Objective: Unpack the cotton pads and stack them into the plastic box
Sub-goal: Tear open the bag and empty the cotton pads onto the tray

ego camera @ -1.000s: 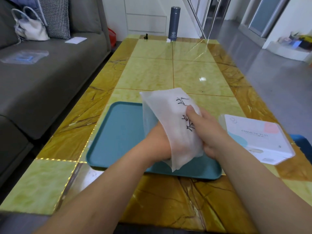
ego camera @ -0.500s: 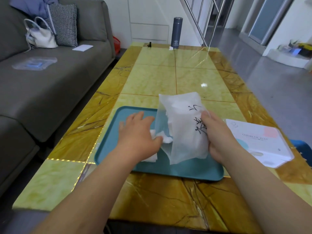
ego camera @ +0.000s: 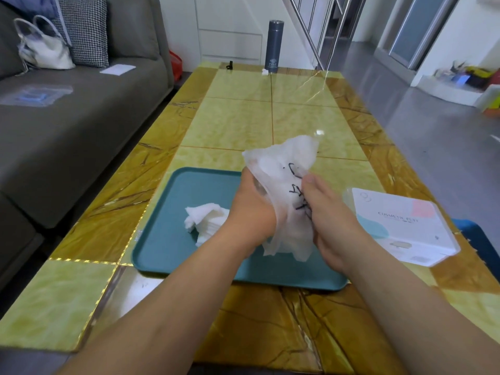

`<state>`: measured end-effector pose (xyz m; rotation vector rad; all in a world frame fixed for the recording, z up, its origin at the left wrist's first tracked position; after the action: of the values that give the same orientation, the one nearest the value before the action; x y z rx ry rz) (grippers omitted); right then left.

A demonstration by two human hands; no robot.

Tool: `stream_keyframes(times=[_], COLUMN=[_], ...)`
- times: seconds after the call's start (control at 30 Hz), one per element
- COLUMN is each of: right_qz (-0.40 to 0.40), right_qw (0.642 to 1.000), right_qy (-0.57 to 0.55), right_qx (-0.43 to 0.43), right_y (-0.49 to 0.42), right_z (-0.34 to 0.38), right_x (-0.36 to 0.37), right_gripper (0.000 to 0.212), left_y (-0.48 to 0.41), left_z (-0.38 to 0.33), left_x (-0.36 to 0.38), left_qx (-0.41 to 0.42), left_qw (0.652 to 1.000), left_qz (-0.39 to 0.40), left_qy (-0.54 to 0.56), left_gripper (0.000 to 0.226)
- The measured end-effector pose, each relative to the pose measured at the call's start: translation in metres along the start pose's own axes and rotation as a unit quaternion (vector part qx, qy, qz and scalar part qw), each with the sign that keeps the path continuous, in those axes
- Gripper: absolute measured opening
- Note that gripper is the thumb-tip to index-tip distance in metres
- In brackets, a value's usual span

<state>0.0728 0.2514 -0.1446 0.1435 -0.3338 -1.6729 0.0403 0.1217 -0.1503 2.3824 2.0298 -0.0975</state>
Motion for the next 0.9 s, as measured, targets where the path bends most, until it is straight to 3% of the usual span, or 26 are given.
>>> stream_keyframes(times=[0.1, 0.23, 0.37, 0.47, 0.53, 0.57, 0.63, 0.7, 0.9], right_qz=[-0.010, -0.128, -0.146, -0.141, -0.142, -0.139, -0.123, -0.116, -0.138], right_qw=[1.000, 0.991, 0.989, 0.989, 0.988, 0.988, 0.989, 0.989, 0.987], right_qy=[-0.008, -0.020, 0.022, 0.015, -0.001, -0.014, -0.024, -0.006, 0.028], right_qx=[0.000, -0.012, 0.003, 0.033, 0.053, 0.063, 0.078, 0.089, 0.075], right_y=[-0.001, -0.007, -0.009, -0.008, -0.008, -0.008, -0.006, -0.005, -0.008], right_z=[-0.001, 0.005, 0.001, 0.001, 0.002, 0.002, 0.002, 0.002, -0.005], right_x=[-0.001, -0.016, -0.022, -0.019, -0.017, -0.016, -0.016, -0.017, -0.021], right_gripper=[0.030, 0.029, 0.028, 0.026, 0.024, 0.023, 0.028, 0.049, 0.048], left_y=[-0.004, 0.005, 0.009, 0.014, 0.015, 0.015, 0.015, 0.018, 0.016], left_z=[-0.001, -0.007, -0.011, -0.009, -0.006, -0.004, -0.004, -0.004, 0.009], left_x=[-0.005, -0.028, -0.054, -0.065, -0.066, -0.065, -0.063, -0.058, -0.045], left_qx=[-0.019, 0.024, 0.056, -0.016, -0.041, -0.039, -0.024, -0.006, 0.070], left_qw=[0.999, 0.980, 0.866, 0.788, 0.764, 0.773, 0.843, 0.904, 0.905], left_qz=[-0.023, -0.021, 0.009, 0.056, 0.088, 0.100, 0.114, 0.129, 0.160], left_qy=[-0.029, -0.198, -0.497, -0.613, -0.638, -0.625, -0.525, -0.408, -0.388], left_gripper=[0.036, 0.042, 0.054, 0.059, 0.058, 0.058, 0.061, 0.063, 0.045])
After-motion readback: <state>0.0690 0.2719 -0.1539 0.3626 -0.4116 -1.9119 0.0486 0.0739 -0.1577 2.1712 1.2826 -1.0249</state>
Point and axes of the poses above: each hand's wrist, its own y-axis away from the middle knuckle, its own x-axis out of the palm, z = x × y, the point moved 2 cm from there along -y, towards the middle knuckle, and after that the axes turned 8 degrees about x, right-handed, at the moved point
